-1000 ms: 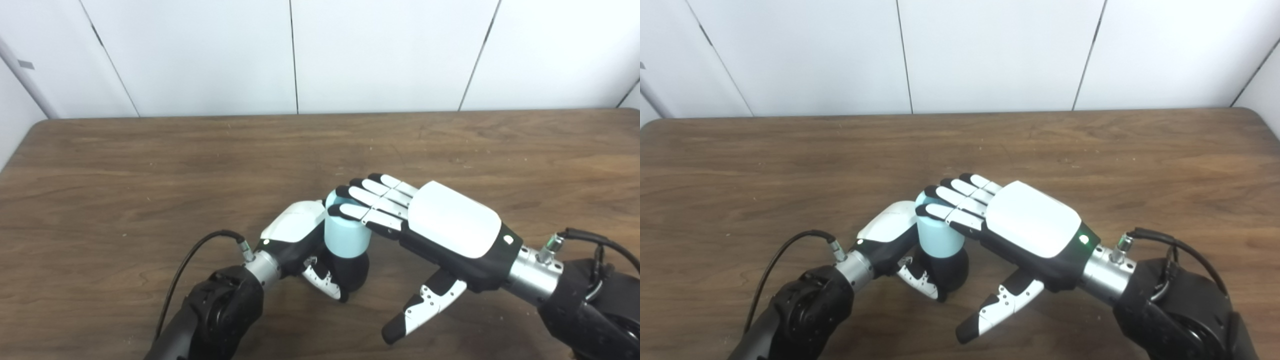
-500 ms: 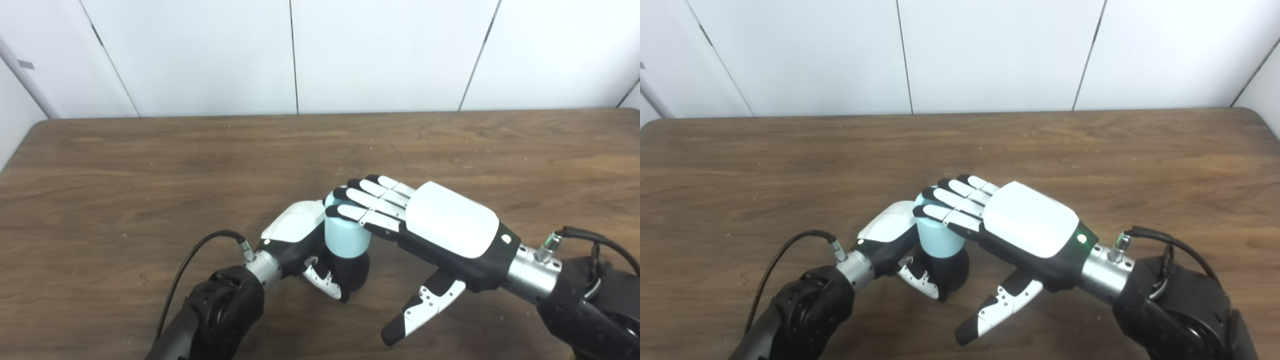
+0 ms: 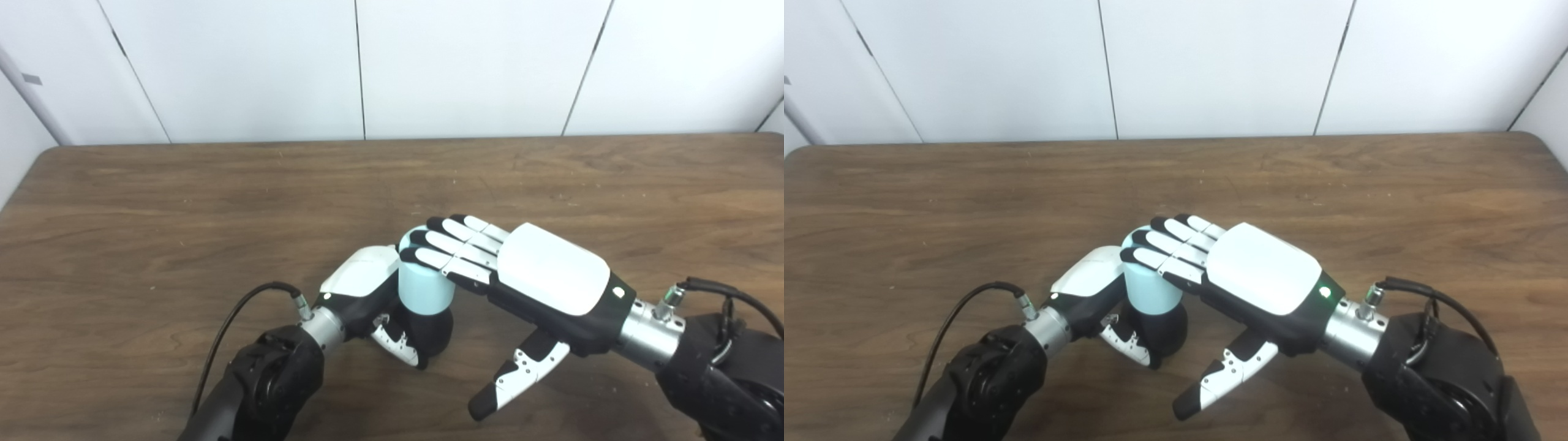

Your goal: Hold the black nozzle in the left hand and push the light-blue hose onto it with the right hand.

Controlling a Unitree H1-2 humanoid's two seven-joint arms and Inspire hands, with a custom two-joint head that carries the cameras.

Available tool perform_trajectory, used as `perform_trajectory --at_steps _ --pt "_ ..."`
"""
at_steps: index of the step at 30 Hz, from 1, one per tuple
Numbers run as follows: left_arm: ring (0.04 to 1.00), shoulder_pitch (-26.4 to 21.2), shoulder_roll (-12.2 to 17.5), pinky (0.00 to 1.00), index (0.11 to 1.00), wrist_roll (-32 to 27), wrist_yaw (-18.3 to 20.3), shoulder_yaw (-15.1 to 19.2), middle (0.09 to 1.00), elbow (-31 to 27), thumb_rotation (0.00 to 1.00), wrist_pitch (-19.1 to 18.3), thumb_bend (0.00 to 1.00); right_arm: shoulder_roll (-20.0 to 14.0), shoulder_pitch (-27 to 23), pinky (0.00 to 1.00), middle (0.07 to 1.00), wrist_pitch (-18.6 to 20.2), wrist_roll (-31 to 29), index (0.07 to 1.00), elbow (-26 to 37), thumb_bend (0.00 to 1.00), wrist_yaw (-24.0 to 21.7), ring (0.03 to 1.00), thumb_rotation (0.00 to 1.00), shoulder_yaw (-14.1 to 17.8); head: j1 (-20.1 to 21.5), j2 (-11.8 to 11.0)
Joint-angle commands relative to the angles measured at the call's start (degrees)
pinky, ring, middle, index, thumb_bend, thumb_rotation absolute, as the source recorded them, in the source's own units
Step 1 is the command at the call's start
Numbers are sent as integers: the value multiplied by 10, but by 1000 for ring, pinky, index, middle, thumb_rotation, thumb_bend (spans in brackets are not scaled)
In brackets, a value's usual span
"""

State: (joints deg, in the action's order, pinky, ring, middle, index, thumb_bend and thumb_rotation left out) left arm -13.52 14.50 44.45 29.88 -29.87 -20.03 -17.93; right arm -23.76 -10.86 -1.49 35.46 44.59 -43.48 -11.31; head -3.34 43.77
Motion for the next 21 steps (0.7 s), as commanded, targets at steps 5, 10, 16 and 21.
perform_trajectory --at_steps 5,10,16,21 --pt "687 8 6 1000 447 -8 30 -10 554 25 0 -2 511 -17 14 1000 994 -13 5 962 -19 637 19 1000 971 3 -2 1" --pt "682 8 6 1000 449 -14 29 -6 550 25 0 2 512 -20 23 1000 990 -4 6 962 -32 631 24 1000 969 0 -2 2" --pt "680 8 5 1000 448 -15 28 -5 554 28 0 5 511 -16 26 1000 988 12 6 964 -27 624 18 1000 966 -3 -1 2" --pt "680 8 5 1000 446 -12 31 -6 559 25 0 0 509 -14 30 1000 987 19 6 963 -22 625 17 1000 961 -6 0 3"
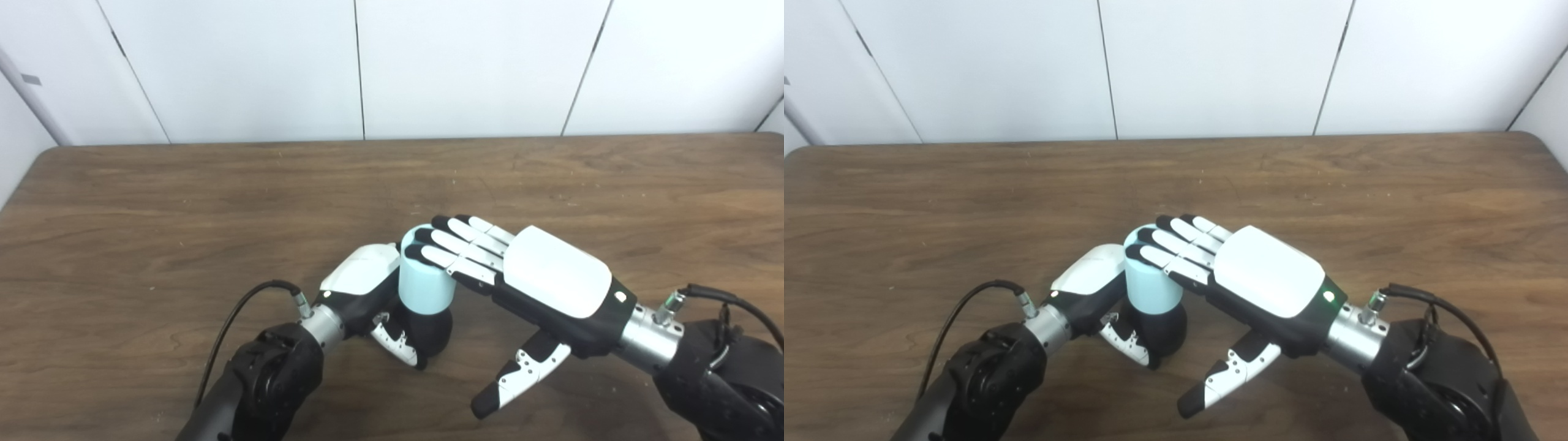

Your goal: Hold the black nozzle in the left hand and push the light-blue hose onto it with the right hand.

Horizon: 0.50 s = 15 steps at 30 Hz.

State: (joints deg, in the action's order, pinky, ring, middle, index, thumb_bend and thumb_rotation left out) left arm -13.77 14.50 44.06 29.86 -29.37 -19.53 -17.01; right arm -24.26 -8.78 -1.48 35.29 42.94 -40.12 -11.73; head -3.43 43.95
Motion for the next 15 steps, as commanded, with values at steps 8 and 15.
perform_trajectory --at_steps 8,15 --pt "689 10 4 1000 446 -6 37 -12 557 13 0 -15 510 -6 20 1000 986 18 9 960 -8 620 -7 1000 960 -12 0 5" --pt "691 11 4 1000 452 -8 34 -11 543 15 0 -13 513 -11 23 1000 986 14 7 960 -9 620 -2 1000 957 -21 -1 6"
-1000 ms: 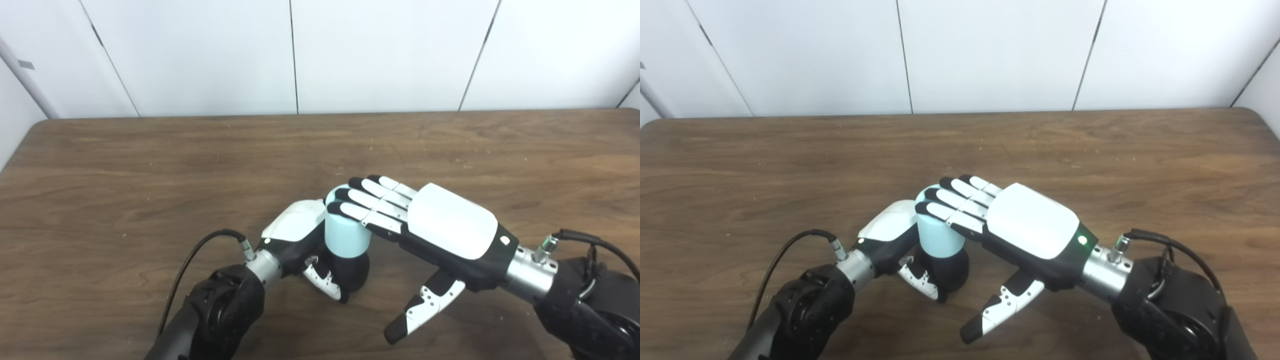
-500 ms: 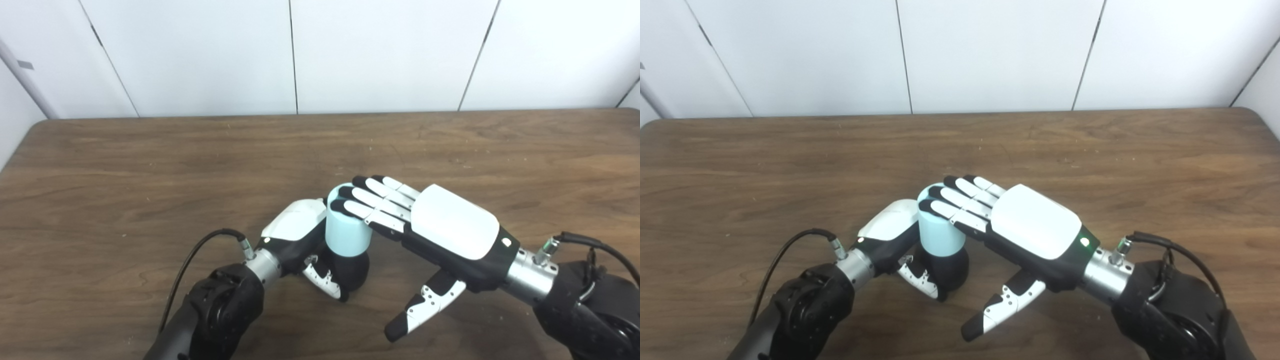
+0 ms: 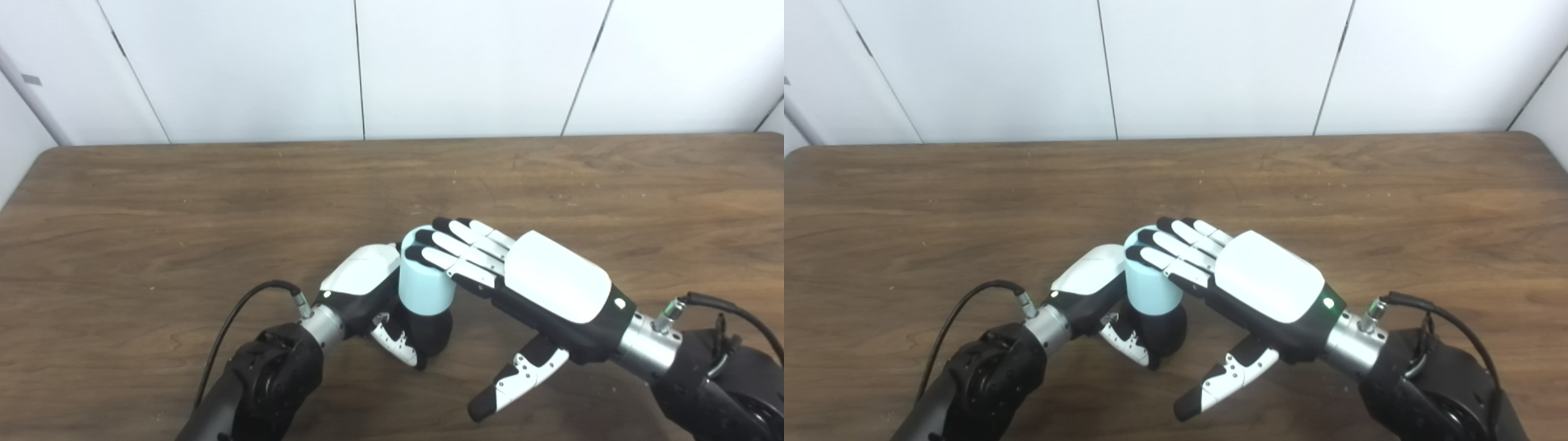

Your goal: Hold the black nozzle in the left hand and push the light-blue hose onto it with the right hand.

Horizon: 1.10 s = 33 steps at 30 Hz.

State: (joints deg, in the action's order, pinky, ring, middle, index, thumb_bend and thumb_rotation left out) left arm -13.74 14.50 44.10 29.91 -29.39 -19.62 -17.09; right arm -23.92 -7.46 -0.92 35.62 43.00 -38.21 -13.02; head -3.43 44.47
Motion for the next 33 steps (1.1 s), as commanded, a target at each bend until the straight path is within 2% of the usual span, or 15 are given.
perform_trajectory --at_steps 1,19,33 --pt "691 11 4 1000 454 -9 33 -10 539 16 0 -12 514 -15 10 1000 986 8 4 960 -10 620 -21 1000 957 -9 -1 1" --pt "710 10 3 1000 444 -10 36 -9 544 17 0 -16 513 -34 16 1000 987 2 -2 961 -15 624 -12 1000 960 -23 2 5" --pt "702 16 2 1000 447 -3 37 -13 538 5 0 -18 514 -38 39 1000 987 -1 19 961 -9 622 -4 1000 960 -34 6 12"
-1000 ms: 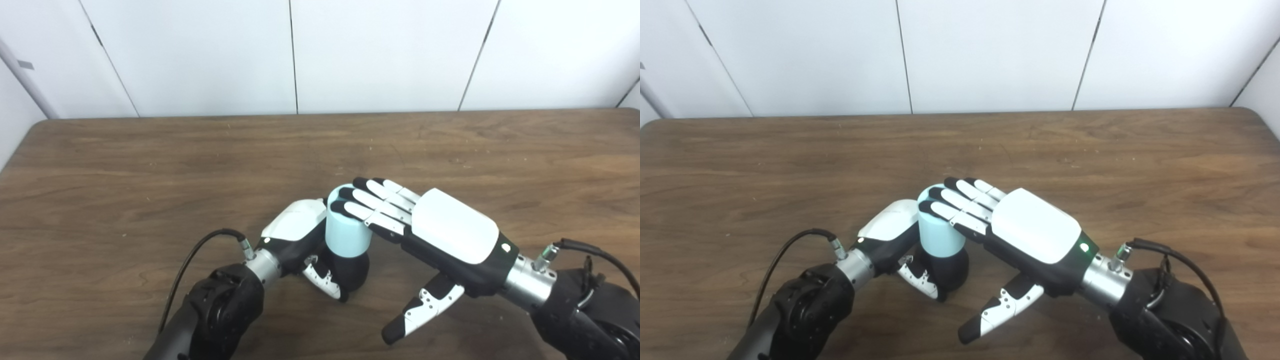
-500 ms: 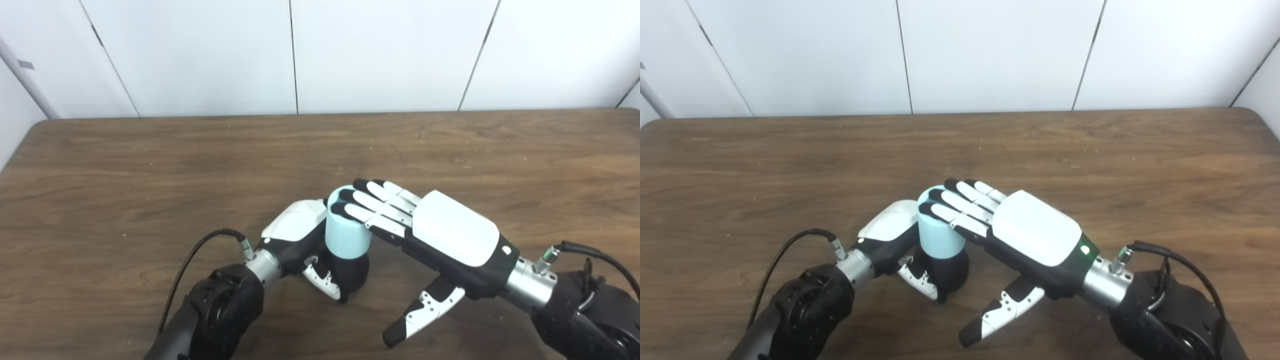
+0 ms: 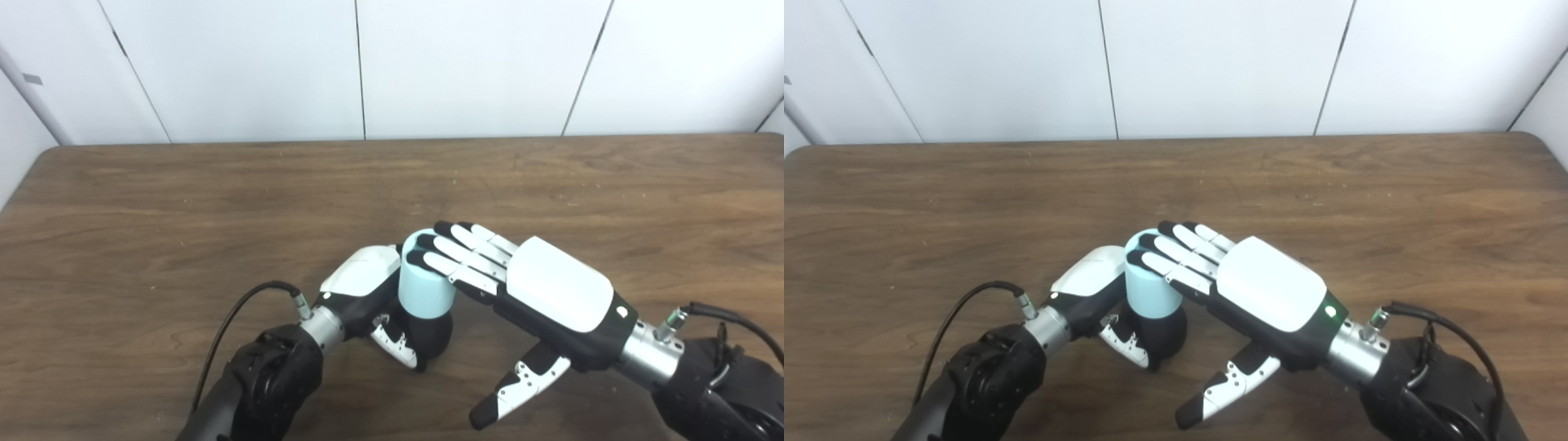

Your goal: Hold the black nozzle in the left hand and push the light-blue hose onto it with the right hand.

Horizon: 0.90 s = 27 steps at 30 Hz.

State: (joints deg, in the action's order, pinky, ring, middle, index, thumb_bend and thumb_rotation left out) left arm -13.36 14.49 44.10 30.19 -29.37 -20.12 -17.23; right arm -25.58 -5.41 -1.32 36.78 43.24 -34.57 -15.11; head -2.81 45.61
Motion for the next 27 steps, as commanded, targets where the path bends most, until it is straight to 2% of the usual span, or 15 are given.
perform_trajectory --at_steps 1,14,27 --pt "702 13 1 1000 446 -2 34 -14 540 11 0 -15 514 -22 17 1000 987 5 8 961 -11 622 -41 1000 960 -13 0 0" --pt "706 11 3 1000 448 -5 36 -12 547 12 0 -12 512 -24 16 1000 987 11 9 961 -7 621 -43 1000 958 -12 -4 7" --pt "701 8 1 1000 446 1 41 -16 556 10 0 -18 510 -17 0 1000 987 14 14 960 -13 621 -48 1000 956 -25 -7 6"
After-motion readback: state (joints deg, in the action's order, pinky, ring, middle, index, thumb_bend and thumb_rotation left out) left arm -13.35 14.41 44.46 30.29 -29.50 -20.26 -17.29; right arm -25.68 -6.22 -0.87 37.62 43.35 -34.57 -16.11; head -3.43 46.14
